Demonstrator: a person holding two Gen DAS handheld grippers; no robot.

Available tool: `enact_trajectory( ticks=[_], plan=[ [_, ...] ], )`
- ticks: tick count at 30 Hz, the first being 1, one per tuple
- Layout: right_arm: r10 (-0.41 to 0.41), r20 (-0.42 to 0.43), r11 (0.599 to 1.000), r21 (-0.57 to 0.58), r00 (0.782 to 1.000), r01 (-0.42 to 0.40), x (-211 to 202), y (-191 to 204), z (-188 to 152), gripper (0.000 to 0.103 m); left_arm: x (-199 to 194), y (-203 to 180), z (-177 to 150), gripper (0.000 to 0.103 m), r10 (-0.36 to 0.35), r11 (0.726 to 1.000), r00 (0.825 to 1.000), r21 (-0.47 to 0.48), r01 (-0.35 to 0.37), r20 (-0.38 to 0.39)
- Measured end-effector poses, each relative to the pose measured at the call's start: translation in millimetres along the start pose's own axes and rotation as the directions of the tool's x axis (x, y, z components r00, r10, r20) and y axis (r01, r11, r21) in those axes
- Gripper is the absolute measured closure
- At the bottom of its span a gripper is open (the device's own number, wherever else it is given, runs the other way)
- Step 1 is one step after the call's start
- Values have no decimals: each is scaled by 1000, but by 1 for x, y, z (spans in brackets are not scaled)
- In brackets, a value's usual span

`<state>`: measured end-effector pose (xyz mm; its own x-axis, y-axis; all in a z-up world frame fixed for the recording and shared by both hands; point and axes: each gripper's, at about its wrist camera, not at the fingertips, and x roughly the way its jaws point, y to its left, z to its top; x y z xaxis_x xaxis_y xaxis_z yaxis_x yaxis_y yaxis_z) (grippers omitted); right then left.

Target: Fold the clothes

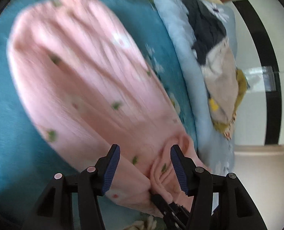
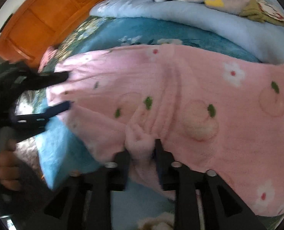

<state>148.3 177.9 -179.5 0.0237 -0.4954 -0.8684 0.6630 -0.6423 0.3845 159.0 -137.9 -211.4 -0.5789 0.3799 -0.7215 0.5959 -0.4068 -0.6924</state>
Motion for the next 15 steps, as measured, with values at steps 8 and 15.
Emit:
enact_trajectory(
  ticks=[8, 15],
  plan=[
    [-68, 80, 988, 146, 994, 56, -21, -36, 61, 60, 53, -14, -31, 44, -87, 993, 983, 59, 97, -160],
    [-150, -29, 980, 130, 988, 153, 23, -23, 102, 60, 74, -20, -42, 44, -90, 990, 972, 84, 110, -216]
  ],
)
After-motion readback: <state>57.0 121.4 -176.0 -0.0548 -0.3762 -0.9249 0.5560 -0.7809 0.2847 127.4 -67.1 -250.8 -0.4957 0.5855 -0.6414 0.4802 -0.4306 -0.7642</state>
